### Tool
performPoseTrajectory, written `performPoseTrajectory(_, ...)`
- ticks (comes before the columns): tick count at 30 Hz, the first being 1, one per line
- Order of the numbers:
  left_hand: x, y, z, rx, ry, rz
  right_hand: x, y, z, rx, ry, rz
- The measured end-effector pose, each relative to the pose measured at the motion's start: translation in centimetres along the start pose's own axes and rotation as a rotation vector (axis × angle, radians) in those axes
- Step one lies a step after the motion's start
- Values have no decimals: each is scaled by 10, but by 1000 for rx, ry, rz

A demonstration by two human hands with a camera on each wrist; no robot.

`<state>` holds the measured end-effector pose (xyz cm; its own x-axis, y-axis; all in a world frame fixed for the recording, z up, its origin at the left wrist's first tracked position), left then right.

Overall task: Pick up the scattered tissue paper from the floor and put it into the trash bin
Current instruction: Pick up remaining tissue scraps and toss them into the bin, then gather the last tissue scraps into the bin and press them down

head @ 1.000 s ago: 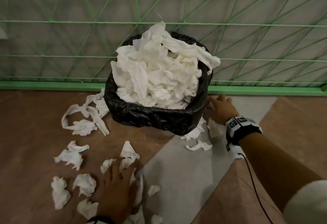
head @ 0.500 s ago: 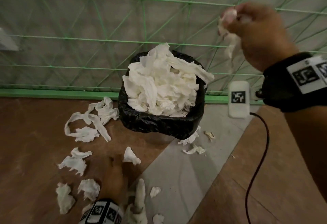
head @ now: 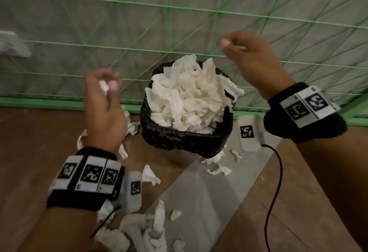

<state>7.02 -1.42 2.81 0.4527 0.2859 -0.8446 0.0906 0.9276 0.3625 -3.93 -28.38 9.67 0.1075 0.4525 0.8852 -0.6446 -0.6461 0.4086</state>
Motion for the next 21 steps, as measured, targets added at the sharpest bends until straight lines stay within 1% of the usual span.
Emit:
performPoseTrajectory(1, -26, -7, 8, 60, -59, -30, -13, 17, 0, -124, -25, 79)
performPoseTrajectory(2, -49, -16, 14, 149, -129, -36, -33, 32, -2, -226, -78, 137)
performPoseTrajectory(3, -68, -28, 17, 248, -209, -14, -61, 42, -7, -300, -159, 155)
performPoseTrajectory(4, -83, -42, 20, 345, -285, 33, -95, 48, -14, -330, -256, 121)
performPoseTrajectory(5, -91, -57, 20, 431, -355, 112, -131, 48, -25, -299, -366, 34)
performPoseTrajectory(6, -94, -72, 18, 509, -409, 214, -166, 43, -42, -215, -482, -69)
performPoseTrajectory(7, -91, -86, 16, 580, -420, 330, -197, 32, -65, -97, -607, -168)
performPoseTrajectory(8, -81, -99, 13, 655, -397, 448, -223, 18, -91, 36, -715, -248)
performPoseTrajectory(9, -70, -110, 9, 735, -365, 549, -243, 3, -117, 164, -771, -313)
performPoseTrajectory(10, -58, -118, 6, 803, -334, 625, -254, -12, -137, 268, -758, -348)
performPoseTrajectory(12, -37, -128, 0, 873, -287, 754, -261, -41, -163, 423, -628, -438)
performPoseTrajectory(14, -24, -134, -1, 872, -254, 852, -264, -62, -172, 531, -490, -651)
performPoseTrajectory(15, -20, -136, -2, 859, -232, 874, -265, -70, -175, 559, -429, -773)
performPoseTrajectory(16, -18, -137, -3, 847, -207, 877, -266, -76, -178, 560, -360, -859)
performPoseTrajectory(17, -18, -139, -4, 841, -182, 869, -266, -80, -181, 532, -289, -871)
performPoseTrajectory(19, -19, -141, -6, 834, -149, 837, -265, -82, -184, 473, -189, -748)
performPoseTrajectory(21, -28, -139, -4, 797, -137, 760, -265, -75, -182, 441, -170, -622)
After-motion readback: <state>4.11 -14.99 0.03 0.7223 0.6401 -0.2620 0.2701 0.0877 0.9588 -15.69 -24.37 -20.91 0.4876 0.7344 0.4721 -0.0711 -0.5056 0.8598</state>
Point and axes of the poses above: each hand's wrist, its own z-axis towards the middle knuckle, its own y-axis out of the back of the hand, x = y × z, the point moved 4 cm from there along z, towards the middle knuckle, and after that the axes turned 7 degrees about z, right-handed, at the moved point
